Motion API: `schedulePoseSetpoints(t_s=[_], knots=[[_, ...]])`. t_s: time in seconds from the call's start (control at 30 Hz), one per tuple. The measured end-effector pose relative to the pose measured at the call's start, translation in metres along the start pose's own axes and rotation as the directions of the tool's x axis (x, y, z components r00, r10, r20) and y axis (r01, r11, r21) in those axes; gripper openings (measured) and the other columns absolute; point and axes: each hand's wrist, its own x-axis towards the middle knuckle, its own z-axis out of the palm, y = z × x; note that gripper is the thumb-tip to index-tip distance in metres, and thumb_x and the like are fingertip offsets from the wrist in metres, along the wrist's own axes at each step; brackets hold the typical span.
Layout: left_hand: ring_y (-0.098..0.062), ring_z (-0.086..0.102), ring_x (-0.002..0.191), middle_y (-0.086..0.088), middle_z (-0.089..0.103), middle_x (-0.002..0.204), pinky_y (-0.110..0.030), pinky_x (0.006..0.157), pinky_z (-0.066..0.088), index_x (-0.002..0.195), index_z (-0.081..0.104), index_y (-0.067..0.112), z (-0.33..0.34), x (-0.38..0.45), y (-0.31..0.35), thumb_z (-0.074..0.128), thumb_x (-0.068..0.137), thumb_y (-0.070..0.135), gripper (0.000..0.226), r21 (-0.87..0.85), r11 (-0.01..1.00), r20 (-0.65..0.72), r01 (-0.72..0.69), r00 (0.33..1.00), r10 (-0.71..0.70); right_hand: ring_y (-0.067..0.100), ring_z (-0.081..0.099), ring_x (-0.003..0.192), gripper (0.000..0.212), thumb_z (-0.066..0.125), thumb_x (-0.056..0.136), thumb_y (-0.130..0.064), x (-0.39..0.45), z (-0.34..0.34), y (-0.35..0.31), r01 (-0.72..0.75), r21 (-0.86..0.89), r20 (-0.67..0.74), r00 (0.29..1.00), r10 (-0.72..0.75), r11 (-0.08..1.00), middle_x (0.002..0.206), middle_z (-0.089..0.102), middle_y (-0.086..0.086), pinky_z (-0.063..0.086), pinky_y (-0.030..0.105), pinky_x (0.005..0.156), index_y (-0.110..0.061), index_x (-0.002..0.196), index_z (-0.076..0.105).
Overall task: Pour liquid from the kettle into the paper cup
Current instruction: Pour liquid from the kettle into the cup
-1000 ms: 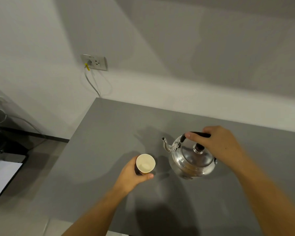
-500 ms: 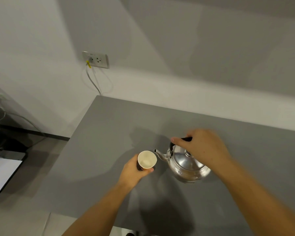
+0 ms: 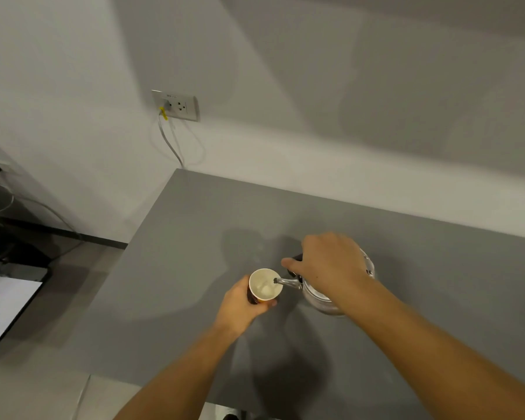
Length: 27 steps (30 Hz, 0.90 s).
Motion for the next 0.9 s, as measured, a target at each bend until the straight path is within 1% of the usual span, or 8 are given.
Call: schedulePoseSetpoints(t_s=[0.1,0.2,0.27,0.4,0.5,0.67,0.8,0.9], knots=[[-0.007,0.074,0.098,0.012,0.079,0.105,-0.024,0.087,0.057,0.110,0.066,0.043,0.000,0.000,0.002,0.096,0.067,0.035,0.053,0.001,1.000,0.000,0.001,1.000,-0.001,0.021,0.048,0.057,0.051,0.056,0.084,-0.060,0.001,0.001,-0.003,0.029,-0.044,-0.021,0.999,-0.030,0.999,0.052,0.040,-0.002,0.033,0.031,0.053,-0.023,0.052,0.039],[-0.008,0.074,0.098,0.010,0.079,0.105,-0.027,0.087,0.058,0.116,0.068,0.032,0.000,0.000,0.002,0.096,0.068,0.036,0.057,0.004,1.000,0.001,0.005,1.000,-0.005,0.021,0.044,0.055,0.052,0.055,0.084,-0.059,0.001,0.002,-0.005,0.061,-0.107,-0.046,0.997,-0.066,0.992,0.050,0.034,-0.003,0.022,0.030,0.048,-0.023,0.052,0.035],[-0.007,0.074,0.099,0.011,0.078,0.107,-0.023,0.086,0.057,0.120,0.067,0.030,0.000,-0.001,0.002,0.096,0.068,0.036,0.059,0.004,1.000,0.004,0.002,1.000,-0.002,0.018,0.037,0.048,0.053,0.055,0.084,-0.058,0.001,0.002,-0.006,0.068,-0.122,-0.049,0.996,-0.074,0.990,0.049,0.033,-0.003,0.016,0.031,0.045,-0.023,0.051,0.034],[-0.007,0.073,0.103,0.012,0.078,0.112,-0.023,0.090,0.056,0.126,0.067,0.029,0.001,-0.001,0.002,0.097,0.069,0.034,0.065,-0.003,1.000,0.004,-0.006,1.000,0.006,0.014,0.024,0.042,0.054,0.057,0.085,-0.056,0.000,0.001,-0.009,0.072,-0.134,-0.053,0.995,-0.080,0.988,0.048,0.032,-0.002,0.019,0.032,0.049,-0.022,0.050,0.032],[-0.007,0.073,0.103,0.012,0.078,0.111,-0.025,0.091,0.057,0.126,0.067,0.030,0.000,-0.002,0.003,0.096,0.069,0.035,0.065,0.004,1.000,-0.001,-0.010,1.000,0.011,0.014,0.023,0.042,0.056,0.056,0.086,-0.058,0.000,-0.001,-0.012,0.082,-0.150,-0.050,0.995,-0.090,0.985,0.048,0.031,-0.002,0.019,0.032,0.049,-0.022,0.050,0.032],[-0.006,0.073,0.105,0.013,0.078,0.113,-0.024,0.091,0.057,0.129,0.067,0.031,-0.001,-0.002,0.005,0.096,0.068,0.037,0.068,0.006,1.000,0.008,-0.018,1.000,0.018,0.020,0.036,0.051,0.056,0.056,0.087,-0.057,0.003,-0.001,-0.013,0.095,-0.162,-0.035,0.994,-0.102,0.982,0.049,0.031,-0.001,0.026,0.034,0.056,-0.022,0.051,0.031],[-0.004,0.073,0.104,0.014,0.078,0.112,-0.017,0.087,0.053,0.128,0.067,0.032,-0.001,-0.002,0.006,0.096,0.067,0.037,0.067,0.003,1.000,0.003,-0.020,1.000,0.020,0.020,0.034,0.049,0.057,0.056,0.087,-0.058,0.003,-0.001,-0.014,0.095,-0.183,-0.036,0.994,-0.103,0.979,0.049,0.030,-0.001,0.024,0.033,0.055,-0.022,0.051,0.031],[-0.004,0.073,0.106,0.014,0.078,0.113,-0.021,0.091,0.055,0.127,0.067,0.034,0.000,-0.002,0.005,0.096,0.067,0.036,0.067,-0.008,1.000,0.005,-0.022,1.000,0.022,0.015,0.025,0.042,0.057,0.056,0.087,-0.058,0.003,-0.002,-0.014,0.090,-0.170,-0.026,0.995,-0.096,0.981,0.049,0.032,-0.001,0.019,0.033,0.051,-0.021,0.051,0.032]])
